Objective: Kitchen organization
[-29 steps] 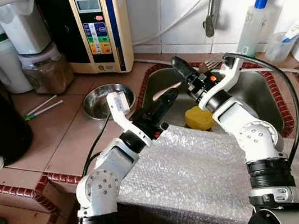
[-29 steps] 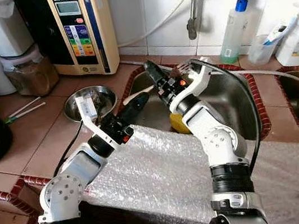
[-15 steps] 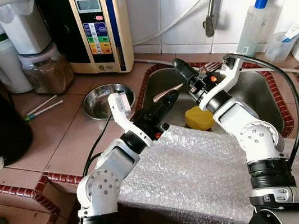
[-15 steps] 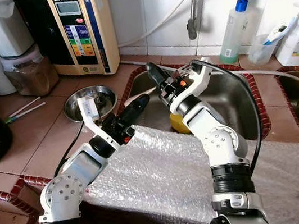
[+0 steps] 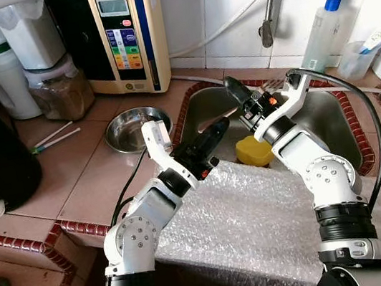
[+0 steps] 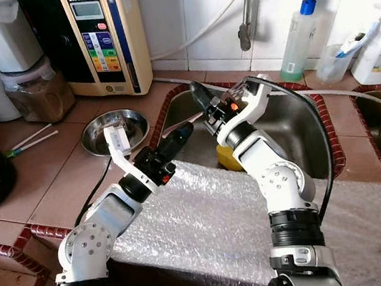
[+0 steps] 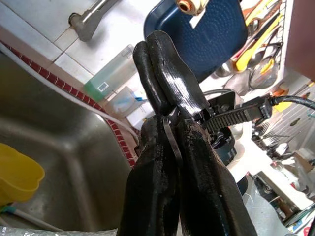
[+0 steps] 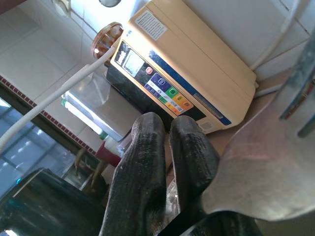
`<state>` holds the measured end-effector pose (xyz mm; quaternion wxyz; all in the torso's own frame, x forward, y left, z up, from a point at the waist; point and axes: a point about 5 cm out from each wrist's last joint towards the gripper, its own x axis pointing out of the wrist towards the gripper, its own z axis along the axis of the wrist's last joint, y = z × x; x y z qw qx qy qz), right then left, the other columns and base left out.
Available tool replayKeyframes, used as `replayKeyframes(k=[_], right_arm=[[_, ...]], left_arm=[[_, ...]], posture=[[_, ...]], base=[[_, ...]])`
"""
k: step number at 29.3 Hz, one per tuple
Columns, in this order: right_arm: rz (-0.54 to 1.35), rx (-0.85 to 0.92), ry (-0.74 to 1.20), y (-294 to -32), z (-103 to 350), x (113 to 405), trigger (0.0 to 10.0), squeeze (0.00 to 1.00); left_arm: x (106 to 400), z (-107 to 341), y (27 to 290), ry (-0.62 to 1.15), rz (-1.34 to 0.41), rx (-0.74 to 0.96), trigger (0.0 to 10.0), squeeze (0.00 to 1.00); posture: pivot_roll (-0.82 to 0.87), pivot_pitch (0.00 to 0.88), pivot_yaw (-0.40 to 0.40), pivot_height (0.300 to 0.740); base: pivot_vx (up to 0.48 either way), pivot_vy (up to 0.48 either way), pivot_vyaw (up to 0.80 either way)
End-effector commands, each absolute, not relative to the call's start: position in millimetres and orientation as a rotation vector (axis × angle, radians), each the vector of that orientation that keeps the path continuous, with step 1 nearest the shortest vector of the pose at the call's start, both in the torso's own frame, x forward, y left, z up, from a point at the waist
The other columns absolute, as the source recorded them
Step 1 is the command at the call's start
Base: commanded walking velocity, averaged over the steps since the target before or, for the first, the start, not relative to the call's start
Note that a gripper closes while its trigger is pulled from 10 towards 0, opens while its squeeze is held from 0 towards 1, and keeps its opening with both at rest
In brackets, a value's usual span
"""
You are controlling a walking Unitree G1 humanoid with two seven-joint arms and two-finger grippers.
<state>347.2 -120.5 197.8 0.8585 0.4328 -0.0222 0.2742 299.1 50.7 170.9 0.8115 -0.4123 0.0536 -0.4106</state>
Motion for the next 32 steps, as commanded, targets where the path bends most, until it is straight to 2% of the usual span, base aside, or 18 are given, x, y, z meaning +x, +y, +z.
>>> replayKeyframes(k=[1,2,3,4,5,6,13,14,16,22,27,32], right_arm=[[0.528,0.864,-0.057,-131.2,196.3,348.6,0.0,0.0],[0.526,0.863,-0.058,-131.3,196.7,349.1,0.0,0.0],[0.52,0.861,-0.061,-131.8,197.4,349.7,0.0,0.0],[0.52,0.861,-0.061,-131.8,197.4,349.7,0.0,0.0],[0.511,0.853,-0.063,-132.8,197.6,349.8,0.0,0.0],[0.507,0.85,-0.064,-133.5,197.8,349.8,0.0,0.0],[0.484,0.815,-0.07,-139.8,199.7,350.2,0.0,0.0],[0.467,0.785,-0.077,-142.9,200.3,351.3,0.0,0.0],[0.365,0.593,-0.145,-155.1,208.6,358.5,0.0,0.0],[0.3,0.509,-0.186,-164.4,218.7,369.1,0.0,0.0],[0.212,0.263,-0.171,-169.9,201.6,377.6,0.0,0.0],[0.183,0.113,-0.111,-175.5,180.3,380.5,0.0,0.0]], left_arm=[[310.1,168.7,70.9,0.091,-0.72,-0.818,3.8,0.0],[309.9,168.5,70.5,0.091,-0.722,-0.819,9.0,0.8],[310.1,167.7,69.8,0.095,-0.718,-0.82,8.1,0.99],[310.1,167.7,69.8,0.095,-0.718,-0.82,8.1,0.99],[311.6,165.1,70.1,0.102,-0.694,-0.82,9.6,1.0],[312.8,163.1,70.2,0.108,-0.68,-0.817,10.0,1.0],[315.4,160.0,66.5,0.11,-0.654,-0.809,10.0,1.0],[315.7,159.5,65.6,0.108,-0.644,-0.796,10.0,1.0],[314.8,156.4,63.8,0.118,-0.649,-0.757,10.0,1.0],[313.6,153.3,59.1,0.142,-0.689,-0.718,10.0,1.0],[311.0,151.8,52.2,0.146,-0.734,-0.621,10.0,1.0],[310.7,147.8,52.9,0.144,-0.728,-0.538,10.0,1.0]], posture=[[0.01,0.0,0.022,0.74],[0.01,0.0,0.022,0.74],[0.01,0.0,0.022,0.74],[0.01,0.0,0.022,0.74],[0.0,0.0,0.023,0.74],[0.0,0.0,0.021,0.74],[-0.01,0.0,0.014,0.74],[-0.01,0.0,0.01,0.74],[-0.01,0.0,0.009,0.74],[-0.02,0.0,0.018,0.74],[-0.01,0.0,0.016,0.74],[0.0,0.0,0.012,0.74]], base=[[0.0,0.0,0.0],[0.0,0.0,0.0],[0.0,0.0,0.0],[0.0,0.0,0.0],[0.0,0.0,0.0],[0.0,0.0,0.0],[0.0,0.0,0.0],[0.0,0.0,0.0],[0.0,0.0,0.0],[0.0,0.0,0.0],[0.0,0.0,0.0],[0.0,0.0,0.0]])
